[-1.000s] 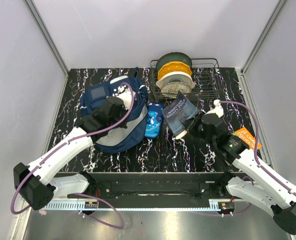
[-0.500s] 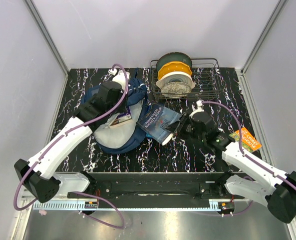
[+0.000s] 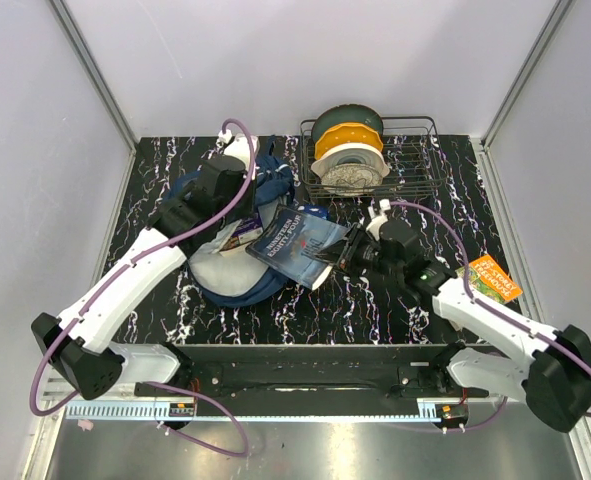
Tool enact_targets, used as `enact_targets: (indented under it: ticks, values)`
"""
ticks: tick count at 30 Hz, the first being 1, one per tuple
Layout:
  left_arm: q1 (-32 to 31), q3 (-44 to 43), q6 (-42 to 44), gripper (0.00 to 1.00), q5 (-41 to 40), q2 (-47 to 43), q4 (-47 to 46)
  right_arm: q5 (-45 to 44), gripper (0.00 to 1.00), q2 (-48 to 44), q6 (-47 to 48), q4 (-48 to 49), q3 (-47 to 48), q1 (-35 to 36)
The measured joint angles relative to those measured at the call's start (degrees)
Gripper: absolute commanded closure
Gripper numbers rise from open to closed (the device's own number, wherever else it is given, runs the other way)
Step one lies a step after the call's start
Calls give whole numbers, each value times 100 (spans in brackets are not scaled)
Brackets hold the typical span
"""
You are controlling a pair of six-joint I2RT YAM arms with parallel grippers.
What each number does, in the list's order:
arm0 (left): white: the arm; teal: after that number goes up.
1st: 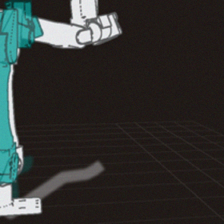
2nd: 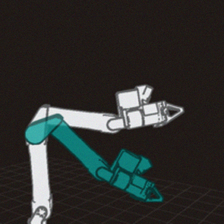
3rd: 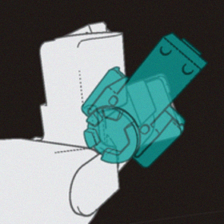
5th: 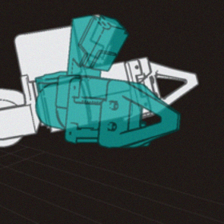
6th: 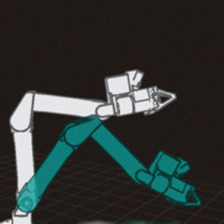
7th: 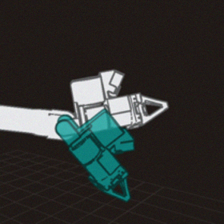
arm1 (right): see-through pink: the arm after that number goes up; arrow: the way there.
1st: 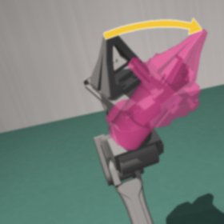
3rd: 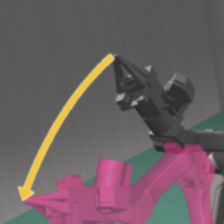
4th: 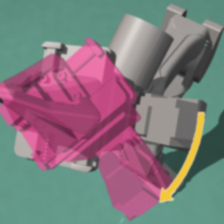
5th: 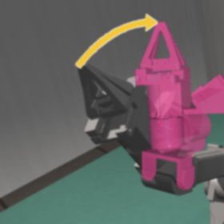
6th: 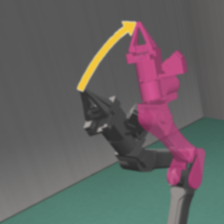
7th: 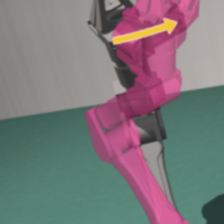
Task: Pack the student bag
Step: Place the book in the student bag.
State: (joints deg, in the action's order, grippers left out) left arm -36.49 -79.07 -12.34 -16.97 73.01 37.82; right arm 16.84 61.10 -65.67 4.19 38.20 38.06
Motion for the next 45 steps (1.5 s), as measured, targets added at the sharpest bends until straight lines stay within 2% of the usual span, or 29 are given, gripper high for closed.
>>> enact_targets:
  ticks: [11, 18, 25, 34, 37, 38, 41, 42, 44, 45]
  values:
    - [-378, -94, -334, 100, -90, 4, 2, 92, 100, 1340, -142, 988, 50, 2]
    - [-553, -94, -531, 100, -160, 4, 9, -170, 100, 2577, -439, 2347, 114, 50]
    - [-557, -105, -566, 100, -203, 4, 9, -1316, 100, 4212, -682, 3309, 1121, 638]
    - [-557, -192, -544, 100, -184, 2, 136, -2380, 100, 5523, -1622, 3154, 2562, 1174]
    - [-557, -223, -546, 100, -140, 0, 192, -2739, 96, 5755, -1751, 2686, 3115, 1263]
    - [-557, -223, -546, 100, -129, -7, 203, -2850, 87, 5786, -1788, 2538, 3241, 1290]
    - [-557, -223, -546, 100, -103, -31, 234, -3279, 73, 5880, -1910, 1880, 3718, 1386]
    - [-557, -223, -546, 100, -103, -44, 229, -3373, 65, 5930, -1928, 1692, 3880, 1412]
    - [-557, -223, -546, 100, -105, -72, 232, -3449, 60, 6028, -1932, 1510, 4100, 1440]
    - [-557, -223, -544, 100, -105, -94, 238, -3427, 46, 6072, -1888, 1491, 4157, 1438]
